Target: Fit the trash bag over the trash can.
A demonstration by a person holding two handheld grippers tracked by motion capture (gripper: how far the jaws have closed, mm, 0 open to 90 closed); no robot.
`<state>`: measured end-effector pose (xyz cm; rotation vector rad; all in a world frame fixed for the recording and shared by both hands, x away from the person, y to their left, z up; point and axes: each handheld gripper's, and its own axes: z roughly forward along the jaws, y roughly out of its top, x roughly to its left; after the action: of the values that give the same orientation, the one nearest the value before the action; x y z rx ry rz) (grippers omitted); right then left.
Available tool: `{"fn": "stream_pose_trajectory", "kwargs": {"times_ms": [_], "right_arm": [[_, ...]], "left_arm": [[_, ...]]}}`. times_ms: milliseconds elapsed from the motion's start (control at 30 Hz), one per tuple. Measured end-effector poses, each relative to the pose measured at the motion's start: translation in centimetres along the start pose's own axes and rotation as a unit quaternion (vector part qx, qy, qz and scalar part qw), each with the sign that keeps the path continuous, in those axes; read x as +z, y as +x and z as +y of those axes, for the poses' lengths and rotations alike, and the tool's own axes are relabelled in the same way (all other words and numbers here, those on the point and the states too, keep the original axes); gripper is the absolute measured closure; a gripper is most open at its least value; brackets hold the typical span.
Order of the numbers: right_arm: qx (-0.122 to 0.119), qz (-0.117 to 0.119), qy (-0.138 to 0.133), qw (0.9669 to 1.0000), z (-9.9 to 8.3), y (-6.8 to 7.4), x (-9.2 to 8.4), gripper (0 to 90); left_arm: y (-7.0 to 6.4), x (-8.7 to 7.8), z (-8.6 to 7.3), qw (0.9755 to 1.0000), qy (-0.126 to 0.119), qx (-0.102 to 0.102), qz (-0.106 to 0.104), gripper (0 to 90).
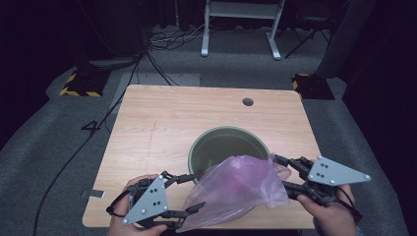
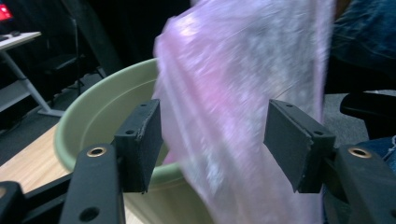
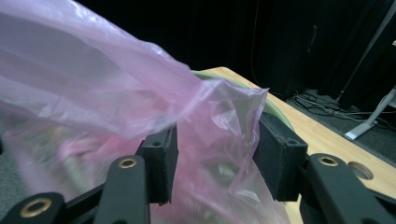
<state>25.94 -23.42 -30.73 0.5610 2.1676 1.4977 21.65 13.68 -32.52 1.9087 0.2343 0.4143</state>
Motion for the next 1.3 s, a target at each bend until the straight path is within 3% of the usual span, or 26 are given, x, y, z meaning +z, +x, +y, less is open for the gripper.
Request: {"fn": "stream_pose_trajectory", "kwargs": {"times_ms": [267, 400, 567, 667, 767, 900, 1067, 1300], "right_arm": [[-0.004, -0.016, 0.016, 0.9997, 1.3, 0.0, 4.0, 52.7], [-0.006, -0.022, 0.025, 0.9994, 2.0, 0.1, 4.9, 52.2], [-0.016, -0.026, 0.025, 0.9992, 2.5, 0.3, 5.7, 51.1], [-0.014, -0.025, 0.024, 0.9993, 2.4, 0.2, 5.8, 51.9], [-0.011, -0.025, 0.021, 0.9994, 2.3, -0.1, 5.4, 56.8], [-0.007, -0.018, 0.023, 0.9995, 2.2, -0.8, 4.6, 63.0], [-0.006, -0.018, 0.024, 0.9995, 2.2, -1.5, 3.9, 72.7], [0.013, -0.032, 0.019, 0.9992, 1.8, -2.9, 2.9, 71.1]], "left_arm": [[-0.3, 0.7, 0.5, 0.9999, -0.001, -0.004, -0.01, 34.6], [-0.5, 1.4, 1.4, 1.0, -0.001, 0.007, -0.003, 31.5], [-0.1, 2.1, 1.8, 0.9998, 0.005, -0.006, 0.018, 32.4], [0.5, 2.2, 1.6, 0.9993, 0.013, -0.014, 0.033, 41.7], [1.5, 2.3, 1.2, 0.9987, 0.026, -0.006, 0.044, 58.4], [2.9, 2.6, 0.7, 0.9981, 0.033, -0.016, 0.049, 83.4], [4.9, 2.1, 0.3, 0.9956, 0.024, -0.048, 0.076, 89.9], [7.6, 1.4, -1.1, 0.9893, 0.039, -0.086, 0.112, 90.0]]}}
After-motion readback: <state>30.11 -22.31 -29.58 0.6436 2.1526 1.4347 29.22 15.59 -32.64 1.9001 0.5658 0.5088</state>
